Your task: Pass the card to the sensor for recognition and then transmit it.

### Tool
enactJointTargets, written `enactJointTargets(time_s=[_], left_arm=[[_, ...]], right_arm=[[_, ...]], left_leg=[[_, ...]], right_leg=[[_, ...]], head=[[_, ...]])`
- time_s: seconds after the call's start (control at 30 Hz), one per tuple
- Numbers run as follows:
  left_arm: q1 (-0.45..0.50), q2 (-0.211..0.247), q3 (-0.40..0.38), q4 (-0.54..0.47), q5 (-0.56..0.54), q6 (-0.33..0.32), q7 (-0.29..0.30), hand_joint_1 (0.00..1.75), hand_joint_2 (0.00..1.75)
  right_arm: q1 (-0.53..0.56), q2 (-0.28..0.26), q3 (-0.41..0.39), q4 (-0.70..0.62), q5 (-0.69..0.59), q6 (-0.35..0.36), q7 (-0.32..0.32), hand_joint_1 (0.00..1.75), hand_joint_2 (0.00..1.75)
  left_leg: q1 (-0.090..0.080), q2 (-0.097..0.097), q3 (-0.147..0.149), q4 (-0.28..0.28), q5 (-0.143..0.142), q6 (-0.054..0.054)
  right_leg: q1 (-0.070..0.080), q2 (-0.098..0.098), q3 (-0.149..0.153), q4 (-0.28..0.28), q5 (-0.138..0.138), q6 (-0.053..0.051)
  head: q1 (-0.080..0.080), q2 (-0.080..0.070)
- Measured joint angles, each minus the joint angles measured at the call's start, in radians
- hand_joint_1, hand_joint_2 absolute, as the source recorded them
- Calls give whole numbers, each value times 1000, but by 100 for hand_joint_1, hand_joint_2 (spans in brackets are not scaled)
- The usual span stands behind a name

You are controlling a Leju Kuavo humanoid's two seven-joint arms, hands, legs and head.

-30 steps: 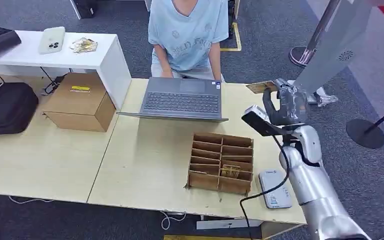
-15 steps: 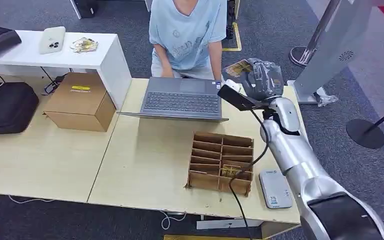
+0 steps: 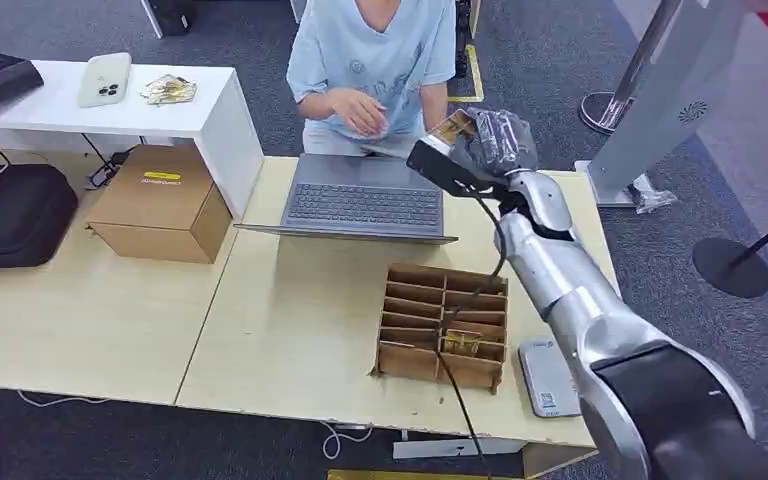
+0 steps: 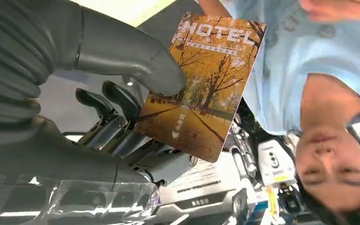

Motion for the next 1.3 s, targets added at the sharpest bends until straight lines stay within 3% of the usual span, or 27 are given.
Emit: enactJointTargets(time_s=[0.2,0.47,0.97,1.0,1.3], left_arm=[[-5,0,-8,0,0,-3,2,0,0],[-7,0,-9,0,1,-1,6,0,0],[-8,0,-9,0,14,-2,17,0,0],[-8,0,-9,0,14,-3,17,0,0],[-9,0,-9,0,14,-3,17,0,0]], right_arm=[[-38,5,1,59,12,30,38,175,175],[-55,13,1,97,-10,55,43,175,175],[-75,32,1,131,18,50,55,175,175],[-75,32,1,131,18,49,55,0,175],[-75,33,-10,136,1,18,31,0,175]], left_leg=[[0,0,0,0,0,0],[0,0,0,0,0,0],[0,0,0,0,0,0],[0,0,0,0,0,0],[0,0,0,0,0,0]], right_leg=[[0,0,0,0,0,0],[0,0,0,0,0,0],[0,0,0,0,0,0],[0,0,0,0,0,0],[0,0,0,0,0,0]], head=[[0,0],[0,0],[0,0],[0,0],[0,0]])
